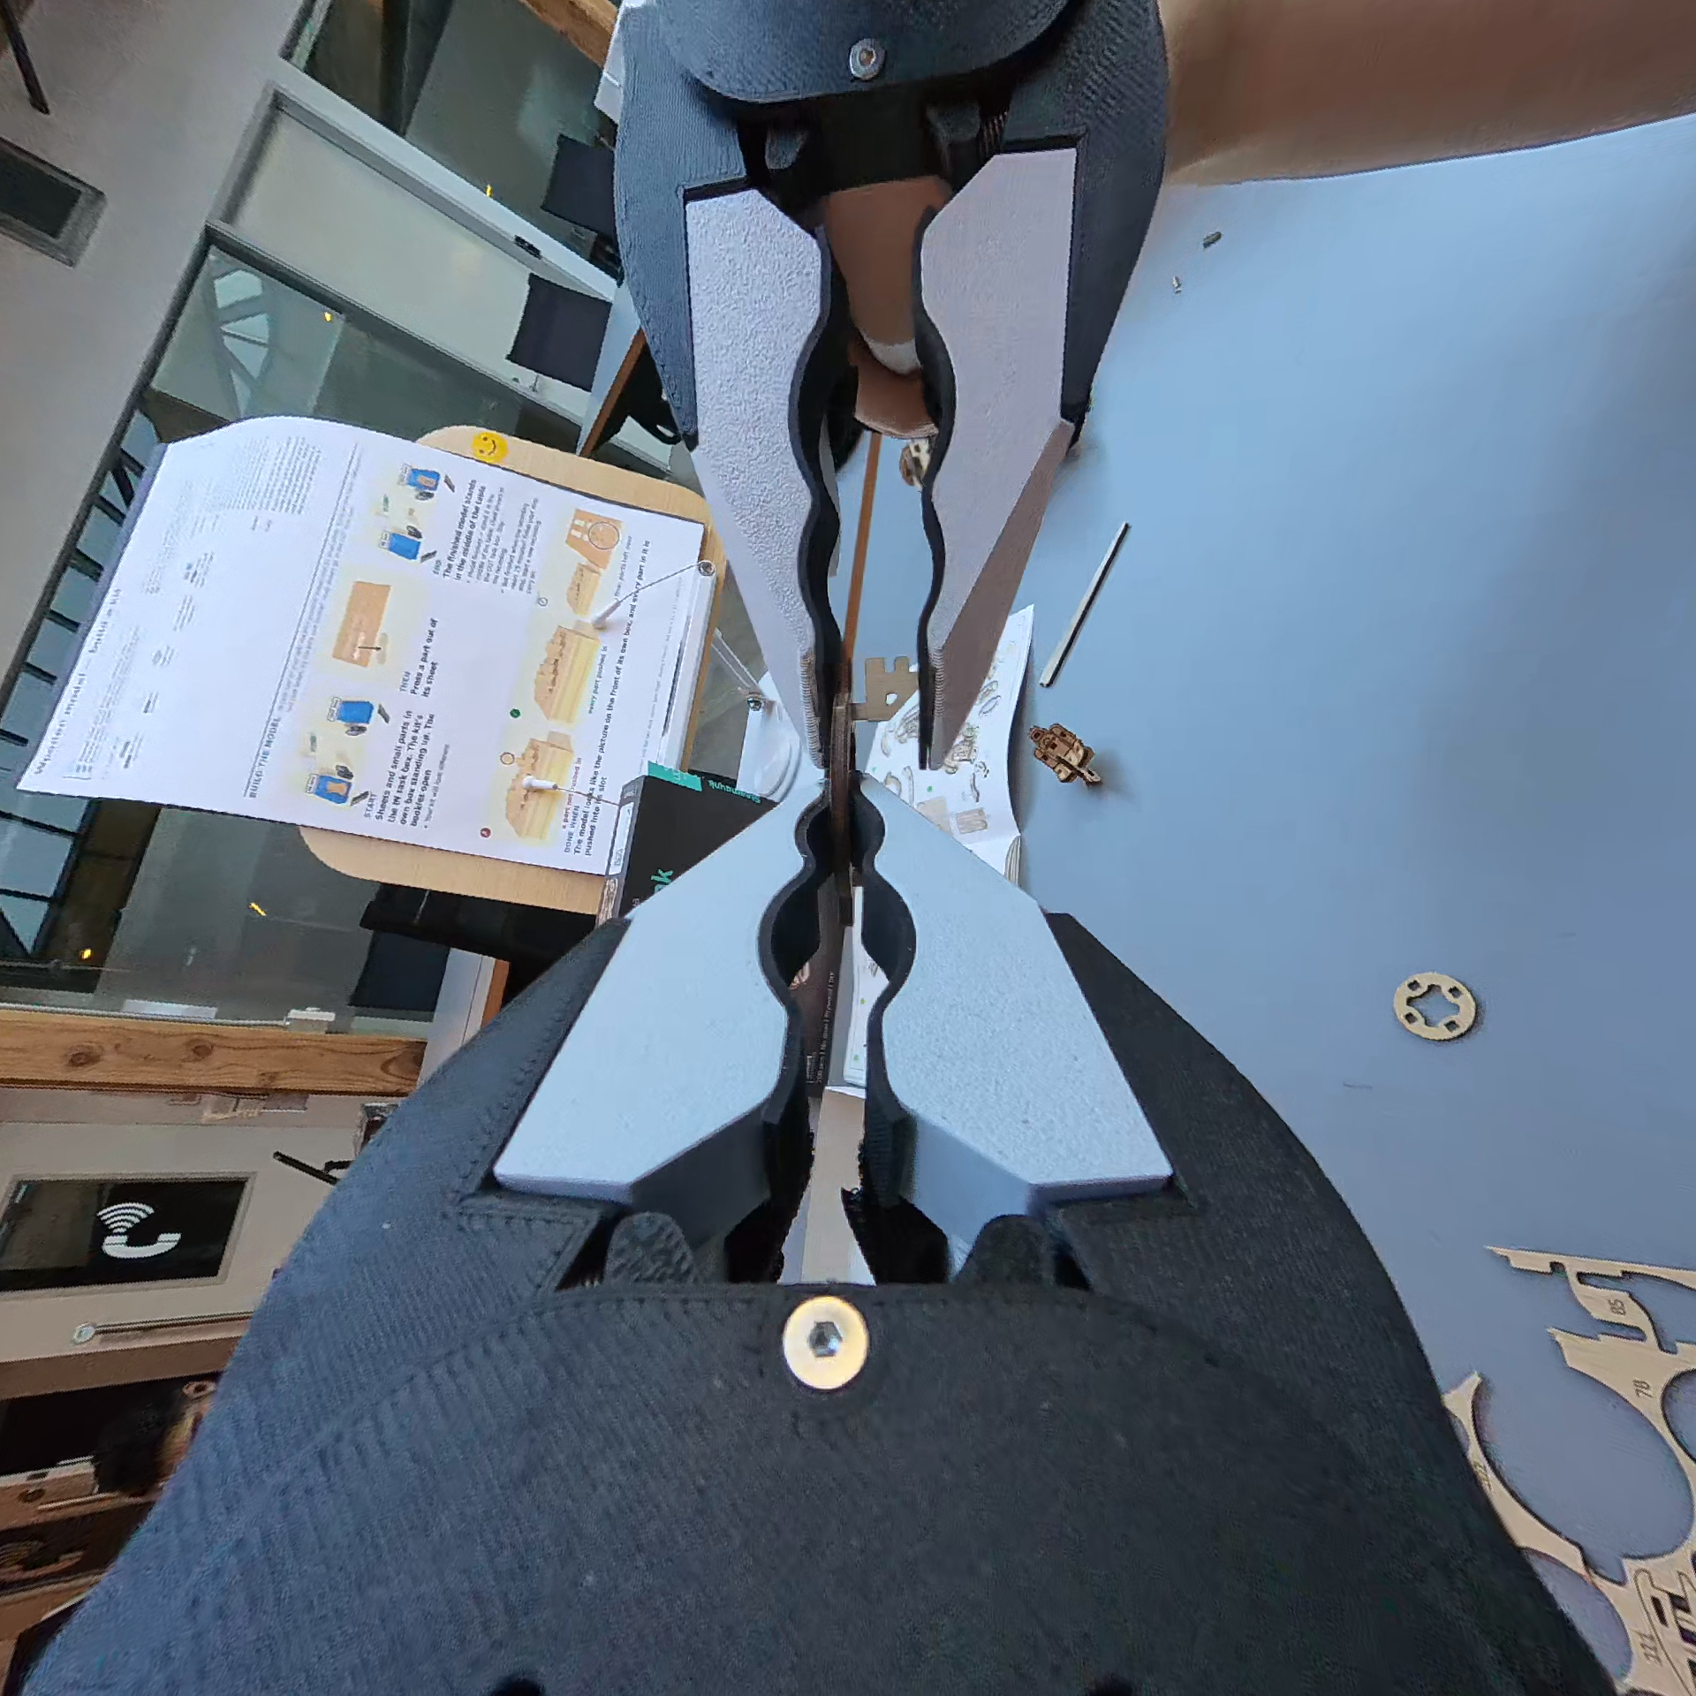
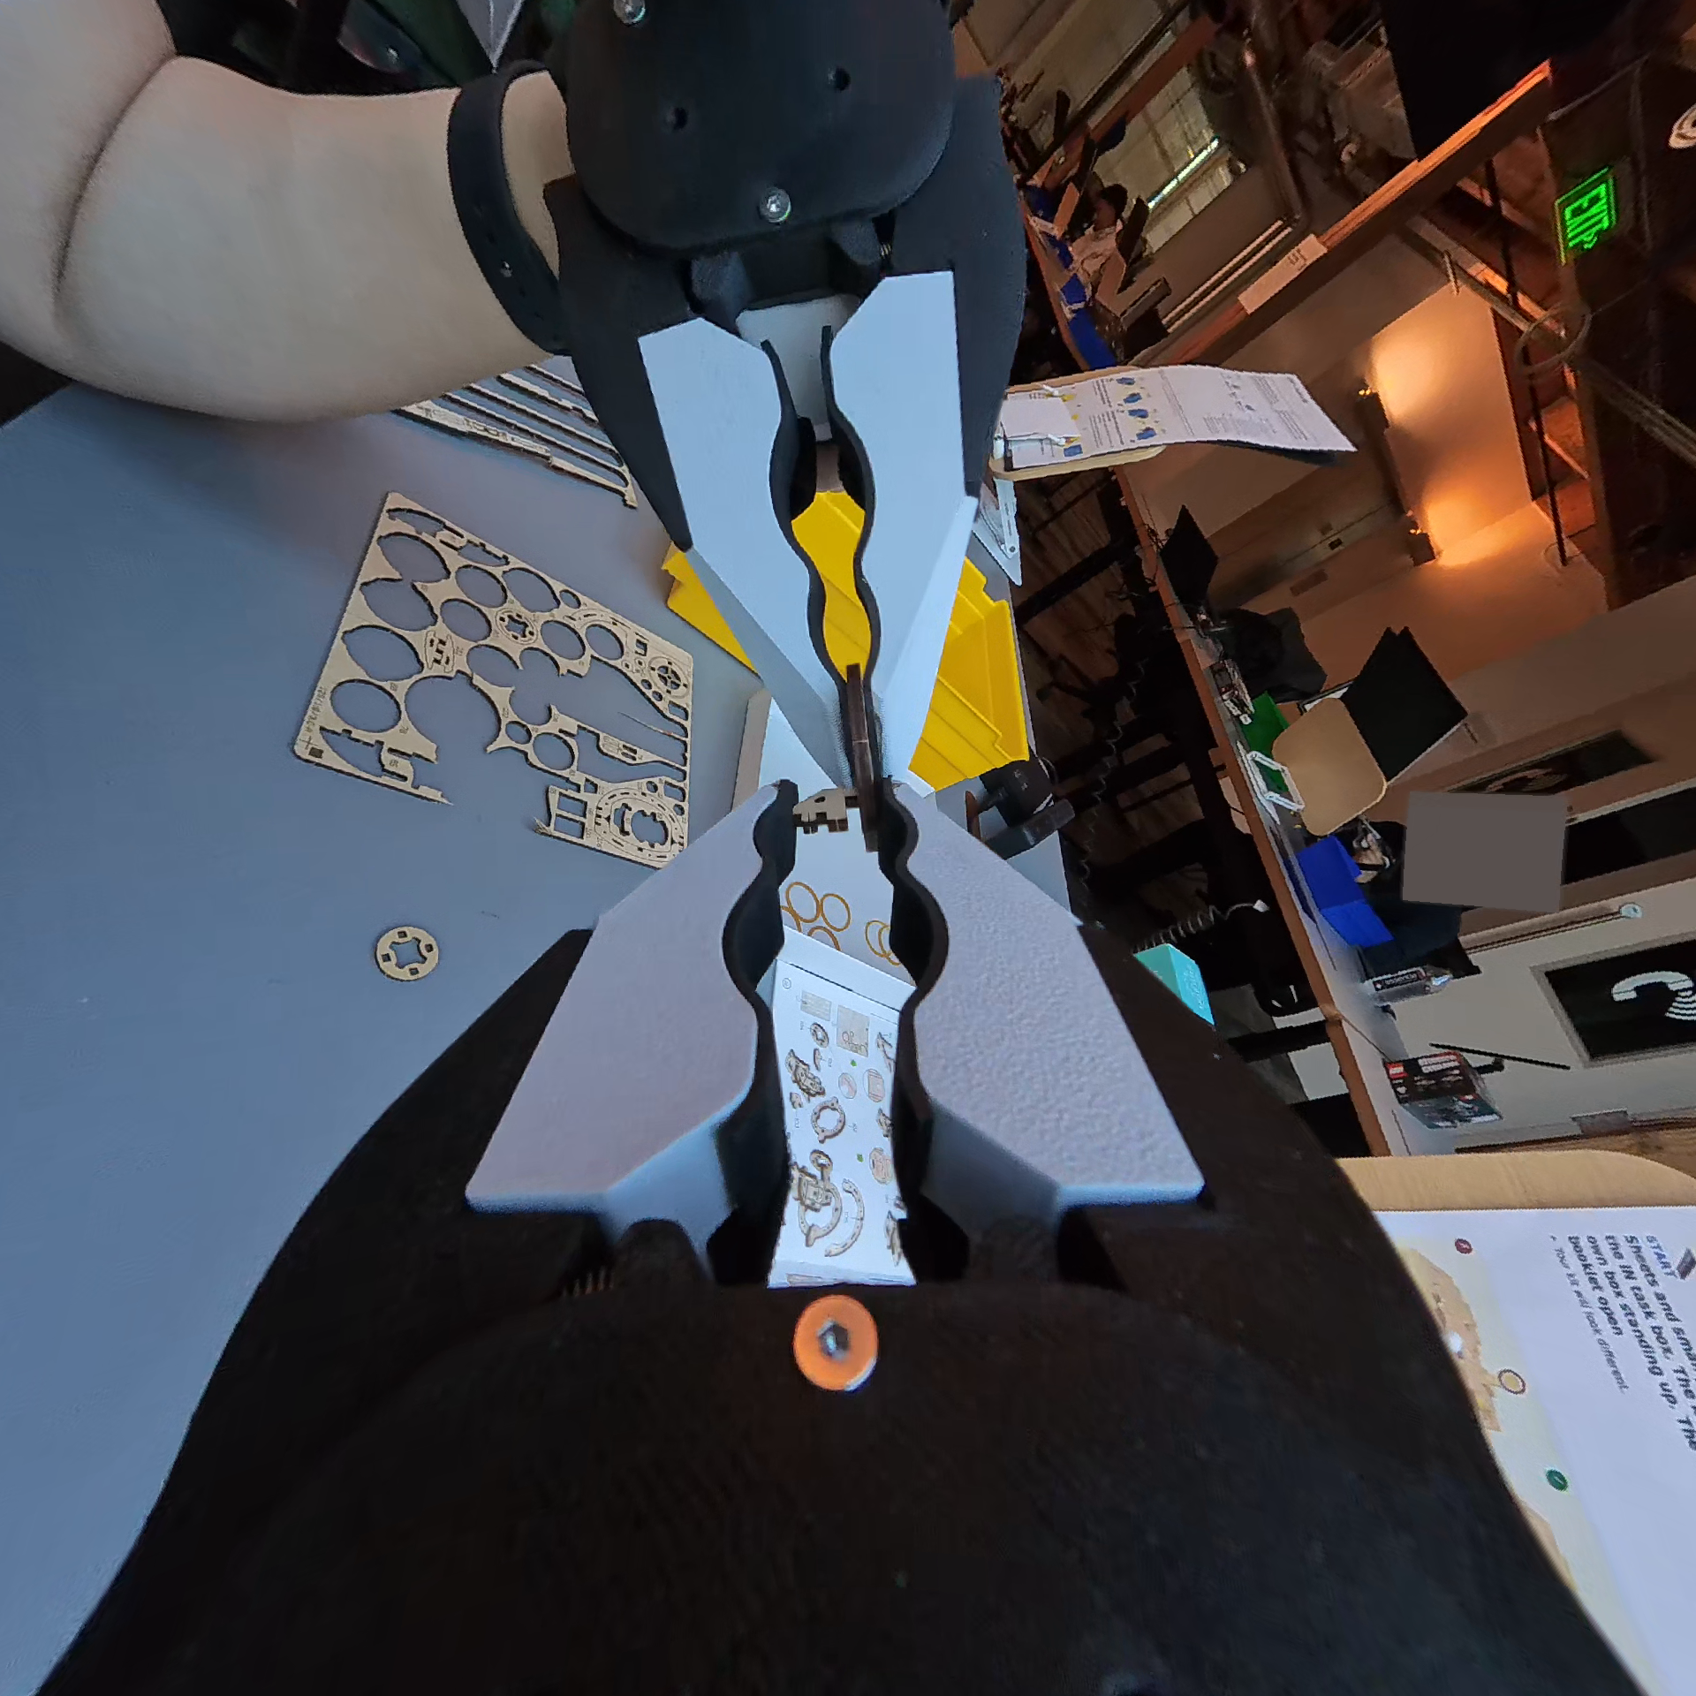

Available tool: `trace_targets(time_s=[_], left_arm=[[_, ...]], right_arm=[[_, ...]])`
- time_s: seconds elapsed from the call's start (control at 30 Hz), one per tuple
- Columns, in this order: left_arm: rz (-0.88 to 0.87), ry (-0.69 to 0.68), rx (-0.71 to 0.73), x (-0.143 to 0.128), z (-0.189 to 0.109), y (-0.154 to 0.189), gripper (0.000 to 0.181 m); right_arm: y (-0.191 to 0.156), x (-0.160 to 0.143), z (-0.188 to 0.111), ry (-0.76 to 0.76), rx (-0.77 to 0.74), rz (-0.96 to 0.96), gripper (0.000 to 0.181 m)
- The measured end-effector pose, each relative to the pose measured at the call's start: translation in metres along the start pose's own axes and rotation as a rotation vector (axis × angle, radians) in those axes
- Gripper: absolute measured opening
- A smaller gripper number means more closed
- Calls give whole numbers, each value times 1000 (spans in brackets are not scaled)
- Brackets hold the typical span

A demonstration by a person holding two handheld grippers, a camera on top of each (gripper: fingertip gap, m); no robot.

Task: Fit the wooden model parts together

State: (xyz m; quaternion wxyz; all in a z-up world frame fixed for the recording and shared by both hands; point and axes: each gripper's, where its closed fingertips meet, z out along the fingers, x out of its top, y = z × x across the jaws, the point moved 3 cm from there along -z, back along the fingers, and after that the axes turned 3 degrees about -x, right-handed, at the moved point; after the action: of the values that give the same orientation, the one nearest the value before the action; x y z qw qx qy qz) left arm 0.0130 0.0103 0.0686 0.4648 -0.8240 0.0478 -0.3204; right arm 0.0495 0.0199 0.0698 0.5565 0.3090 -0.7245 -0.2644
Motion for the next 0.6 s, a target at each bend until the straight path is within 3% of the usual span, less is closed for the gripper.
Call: trace_targets(time_s=[0.6], left_arm=[[-14, -11, -9, -5, 1, 0, 0]], right_arm=[[-2, -2, 4, -28, -10, -19, 14]])
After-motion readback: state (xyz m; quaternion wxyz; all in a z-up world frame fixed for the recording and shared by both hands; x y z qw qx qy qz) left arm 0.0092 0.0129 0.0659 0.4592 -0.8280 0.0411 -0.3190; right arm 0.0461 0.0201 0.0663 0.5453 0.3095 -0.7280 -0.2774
